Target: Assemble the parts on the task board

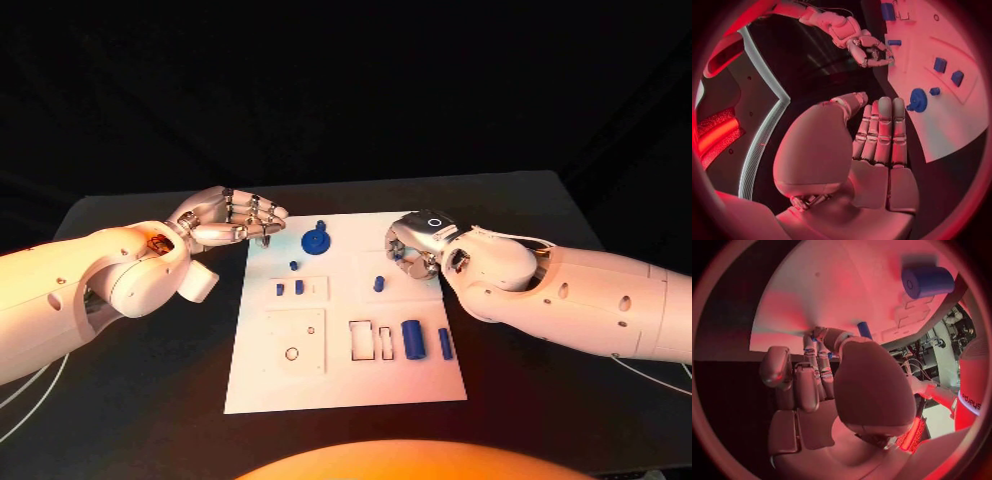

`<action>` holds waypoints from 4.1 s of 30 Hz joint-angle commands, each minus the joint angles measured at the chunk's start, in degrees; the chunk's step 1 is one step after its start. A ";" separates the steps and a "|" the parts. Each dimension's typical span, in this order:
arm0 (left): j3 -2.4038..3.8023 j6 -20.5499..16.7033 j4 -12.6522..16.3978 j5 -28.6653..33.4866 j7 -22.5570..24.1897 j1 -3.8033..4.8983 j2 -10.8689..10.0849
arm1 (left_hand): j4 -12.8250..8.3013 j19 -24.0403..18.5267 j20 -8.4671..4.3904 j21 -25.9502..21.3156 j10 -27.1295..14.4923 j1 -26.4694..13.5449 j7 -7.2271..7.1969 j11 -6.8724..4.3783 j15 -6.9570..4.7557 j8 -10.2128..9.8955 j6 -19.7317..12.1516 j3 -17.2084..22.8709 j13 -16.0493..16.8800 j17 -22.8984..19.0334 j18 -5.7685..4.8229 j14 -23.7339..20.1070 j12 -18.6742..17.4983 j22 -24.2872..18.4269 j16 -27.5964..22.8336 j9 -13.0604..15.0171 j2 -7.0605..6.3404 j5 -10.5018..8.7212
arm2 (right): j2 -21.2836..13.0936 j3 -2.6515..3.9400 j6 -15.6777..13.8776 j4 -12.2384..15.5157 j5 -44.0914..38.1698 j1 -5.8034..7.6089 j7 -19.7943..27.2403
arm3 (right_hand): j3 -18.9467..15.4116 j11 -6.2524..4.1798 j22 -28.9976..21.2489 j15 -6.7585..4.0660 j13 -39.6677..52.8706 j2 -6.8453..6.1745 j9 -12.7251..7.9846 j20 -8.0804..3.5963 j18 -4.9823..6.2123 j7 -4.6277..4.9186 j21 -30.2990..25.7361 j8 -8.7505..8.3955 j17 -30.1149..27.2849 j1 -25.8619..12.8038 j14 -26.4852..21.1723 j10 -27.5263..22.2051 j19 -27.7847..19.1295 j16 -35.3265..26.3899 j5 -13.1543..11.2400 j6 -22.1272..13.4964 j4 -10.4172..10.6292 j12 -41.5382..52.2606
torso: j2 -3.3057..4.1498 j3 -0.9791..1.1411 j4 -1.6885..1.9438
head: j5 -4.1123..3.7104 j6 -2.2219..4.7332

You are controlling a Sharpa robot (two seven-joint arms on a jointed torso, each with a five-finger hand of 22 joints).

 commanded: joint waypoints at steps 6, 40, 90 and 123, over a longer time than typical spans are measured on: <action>0.05 0.41 0.04 -0.46 0.69 0.01 -0.10 | -0.02 0.00 0.49 -0.23 -0.51 -0.52 0.05 0.00 0.30 -0.24 -0.55 -0.27 -0.09 -0.12 0.67 -0.28 0.09 -0.12 -0.19 -0.07 0.01 0.18 | -1.08 0.29 -2.14 2.17 0.07 0.81 -0.47 | 3.43 -3.29 4.20 -0.49 3.54 0.16 0.17 -0.05 -1.03 -0.03 0.76 0.18 0.19 -0.97 2.63 3.87 0.57 0.40 -1.04 0.34 -3.82 -0.29 | -0.03 -0.03 0.00 | -0.05 0.04; 0.06 -2.19 0.28 5.95 2.48 0.01 -0.32 | 0.22 0.09 0.61 -0.63 -0.86 -0.71 0.19 0.12 0.42 -0.36 -0.99 -0.49 -0.12 -0.24 0.68 -0.30 0.21 -0.40 -0.25 -0.12 0.04 0.20 | 2.10 0.21 -8.56 12.55 6.01 -2.39 5.68 | 4.38 -3.15 4.31 -0.39 3.92 0.70 0.46 0.04 -0.88 0.17 0.09 -0.18 -0.02 -1.36 2.56 3.82 0.13 0.30 -3.77 0.11 -4.56 -0.99 | -0.10 -0.10 0.10 | 6.58 -1.11; 0.05 -2.33 -0.56 7.73 2.36 0.01 0.80 | 0.40 0.18 0.68 -0.90 -0.90 -0.81 0.22 0.14 0.46 -0.24 -0.96 -0.63 -0.09 -0.31 0.69 -0.32 0.46 -0.60 -0.26 -0.09 0.14 0.23 | 10.86 -1.10 -6.37 5.85 6.71 -7.25 7.73 | 4.52 -2.95 4.15 -0.24 4.03 0.91 0.54 0.12 -0.74 0.41 -0.66 -0.40 -0.01 -1.54 2.57 3.60 -0.19 0.33 -3.40 -0.19 -4.81 -1.32 | 0.02 -0.05 -0.03 | 12.19 -3.74; 0.05 -1.82 -0.64 7.55 1.86 0.02 0.72 | 0.52 0.25 0.72 -1.10 -1.03 -0.86 0.23 0.16 0.48 -0.21 -1.03 -0.71 -0.10 -0.36 0.71 -0.34 0.56 -0.75 -0.27 -0.08 0.18 0.25 | 11.73 -1.78 -3.04 4.35 6.64 -7.46 7.71 | 3.19 -2.60 3.69 0.24 4.20 0.80 0.82 0.58 -0.47 0.88 -2.55 -0.99 -0.71 -3.39 2.38 2.49 -1.11 -0.05 -1.96 -1.15 -4.69 -2.43 | 0.02 -0.07 0.03 | 12.14 -3.80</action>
